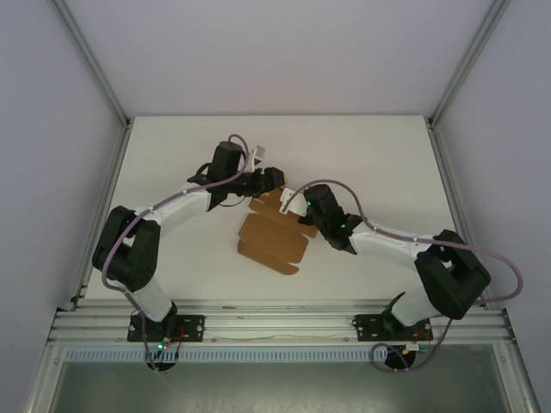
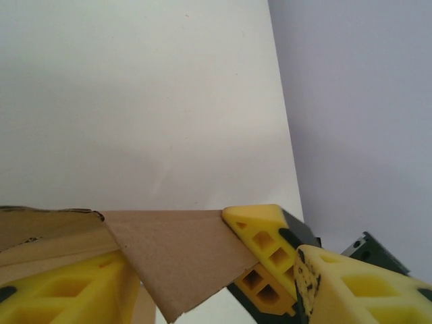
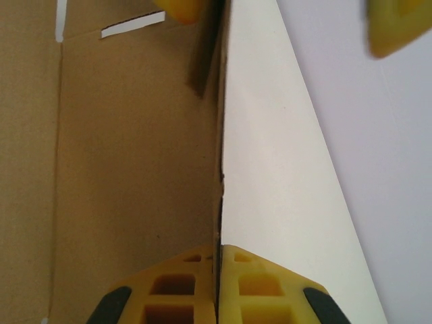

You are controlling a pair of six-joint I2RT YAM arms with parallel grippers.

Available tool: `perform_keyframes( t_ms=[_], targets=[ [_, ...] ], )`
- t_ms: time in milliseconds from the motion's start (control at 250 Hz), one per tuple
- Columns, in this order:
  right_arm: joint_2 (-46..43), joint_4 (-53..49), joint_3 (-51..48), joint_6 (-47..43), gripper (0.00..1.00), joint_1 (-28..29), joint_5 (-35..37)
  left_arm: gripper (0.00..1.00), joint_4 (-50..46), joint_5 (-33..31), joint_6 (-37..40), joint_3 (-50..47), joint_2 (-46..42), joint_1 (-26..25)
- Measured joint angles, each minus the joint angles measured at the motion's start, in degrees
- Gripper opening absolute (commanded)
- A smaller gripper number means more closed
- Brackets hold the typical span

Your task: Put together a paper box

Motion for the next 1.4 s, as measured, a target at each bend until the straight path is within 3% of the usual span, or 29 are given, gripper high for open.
perform_keyframes(
  t_ms=[136, 236, 416, 596, 748, 1135, 1399],
  targets=[
    [0.0, 0.0, 0.0, -0.2, 0.01, 0.1, 0.0, 0.77, -2.6, -3.6, 3.3, -3.9, -3.6, 0.6],
    [-0.1, 0.1, -0.1, -0.2, 0.00, 0.1, 0.0, 0.84, -5.6, -8.4, 5.6, -8.9, -10.2, 3.9],
    [-2.2, 3.3, -3.6, 0.0, 0.00, -0.9, -1.3, 0.84, -10.2, -18.2, 10.3, -15.6, -18.1, 11.3],
    [-2.8, 4.3, -4.4, 1.2, 0.00, -2.1, -2.8, 0.72, -13.1, -23.4, 14.1, -18.3, -15.2, 12.3],
    [-3.6, 5.2, -4.4, 3.1, 0.00, -2.8, -4.1, 0.69, -12.3, -23.7, 15.5, -18.3, -9.6, 12.1],
    [-4.3, 5.6, -4.4, 5.9, 0.00, -3.4, -6.4, 0.65, -5.1, -22.3, 16.5, -16.0, -3.0, 6.8],
    [-4.8, 4.7, -4.3, 6.5, 0.00, -3.4, -6.9, 0.64, -6.3, -30.5, 17.3, -13.1, -1.8, 6.8]
  ],
)
